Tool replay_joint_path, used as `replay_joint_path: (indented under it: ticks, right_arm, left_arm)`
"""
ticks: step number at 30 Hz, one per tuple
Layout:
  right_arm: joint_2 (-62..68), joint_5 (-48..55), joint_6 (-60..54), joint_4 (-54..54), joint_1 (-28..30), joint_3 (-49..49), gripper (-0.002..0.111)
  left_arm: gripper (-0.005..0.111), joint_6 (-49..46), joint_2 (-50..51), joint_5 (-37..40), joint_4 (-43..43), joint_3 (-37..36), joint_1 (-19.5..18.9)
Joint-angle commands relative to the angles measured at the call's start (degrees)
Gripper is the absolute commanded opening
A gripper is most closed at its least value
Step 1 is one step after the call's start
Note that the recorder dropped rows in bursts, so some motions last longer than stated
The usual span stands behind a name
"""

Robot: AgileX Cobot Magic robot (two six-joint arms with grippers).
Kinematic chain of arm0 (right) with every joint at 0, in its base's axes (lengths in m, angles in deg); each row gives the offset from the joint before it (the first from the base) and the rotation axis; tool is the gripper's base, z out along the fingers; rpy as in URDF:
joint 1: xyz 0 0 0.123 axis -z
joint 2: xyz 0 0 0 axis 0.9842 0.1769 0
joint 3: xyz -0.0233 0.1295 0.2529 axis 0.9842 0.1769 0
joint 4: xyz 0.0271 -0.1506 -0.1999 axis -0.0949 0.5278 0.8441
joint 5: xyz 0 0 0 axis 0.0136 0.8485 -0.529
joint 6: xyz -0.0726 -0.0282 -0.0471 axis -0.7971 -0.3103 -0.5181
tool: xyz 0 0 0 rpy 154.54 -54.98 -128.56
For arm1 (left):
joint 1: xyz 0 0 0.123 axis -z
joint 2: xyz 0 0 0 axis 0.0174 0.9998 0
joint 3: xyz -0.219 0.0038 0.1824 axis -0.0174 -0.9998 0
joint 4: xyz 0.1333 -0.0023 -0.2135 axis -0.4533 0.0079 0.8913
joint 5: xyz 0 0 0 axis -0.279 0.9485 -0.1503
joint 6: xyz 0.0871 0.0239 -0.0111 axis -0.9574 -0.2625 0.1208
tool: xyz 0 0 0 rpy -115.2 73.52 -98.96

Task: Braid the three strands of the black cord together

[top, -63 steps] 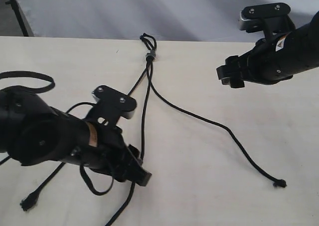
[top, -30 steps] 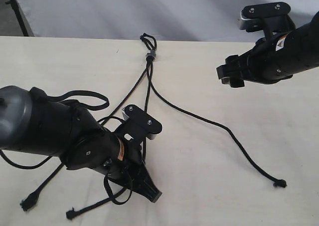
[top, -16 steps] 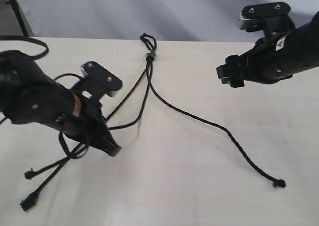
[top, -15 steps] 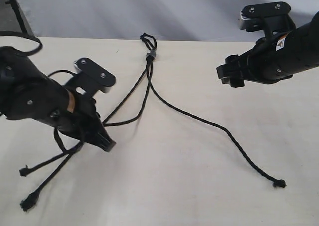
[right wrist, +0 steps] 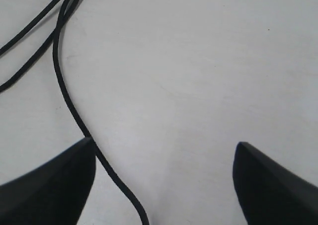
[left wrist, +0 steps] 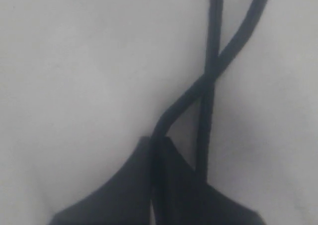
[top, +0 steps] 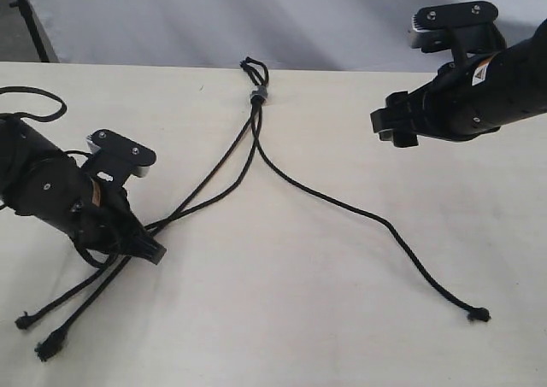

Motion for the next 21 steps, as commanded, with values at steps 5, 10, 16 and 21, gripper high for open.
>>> replay_joint_path:
  ticks: [5, 10, 16, 21]
  right_arm:
    - [-0.17, -1.39, 0.0, 0.0, 0.28, -0.15, 0.072]
    - [-0.17, -1.18, 0.0, 0.0, 0.28, -0.15, 0.072]
    - [-0.17, -1.18, 0.0, 0.0, 0.28, -0.15, 0.072]
    - [-0.17, -1.17, 0.43, 0.0, 0.28, -0.15, 0.072]
  left_arm:
    - [0.0, -4.77, 1.13, 7.57, 14.83, -0.51, 24.56]
    - [0.0, 1.89, -7.83, 7.82, 5.2, 0.87, 25.72]
    - [0.0, 5.02, -17.17, 11.0, 1.02, 0.73, 14.91]
    - [0.0, 5.02, -19.51, 12.7, 0.9, 0.73, 5.99]
